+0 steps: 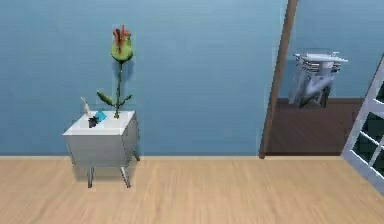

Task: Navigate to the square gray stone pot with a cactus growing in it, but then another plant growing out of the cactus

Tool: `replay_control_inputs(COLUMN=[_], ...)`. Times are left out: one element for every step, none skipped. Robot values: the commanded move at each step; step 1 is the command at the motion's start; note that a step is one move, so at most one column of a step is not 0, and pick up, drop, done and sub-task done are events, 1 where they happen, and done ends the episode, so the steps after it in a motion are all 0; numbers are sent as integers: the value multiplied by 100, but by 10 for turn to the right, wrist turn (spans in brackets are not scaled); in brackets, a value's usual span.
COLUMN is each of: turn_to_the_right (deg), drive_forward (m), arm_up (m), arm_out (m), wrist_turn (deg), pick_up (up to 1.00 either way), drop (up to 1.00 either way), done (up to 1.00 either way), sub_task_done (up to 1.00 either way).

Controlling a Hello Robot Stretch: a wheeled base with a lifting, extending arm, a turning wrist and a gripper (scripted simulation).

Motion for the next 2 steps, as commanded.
replay_control_inputs(turn_to_the_right=[390, 0], drive_forward=[0, 100], arm_up=[0, 0], arm_out=[0, 0], wrist_turn=[0, 0], pick_up=[0, 0], drop=[0, 0], done=[0, 0], sub_task_done=[0, 0])
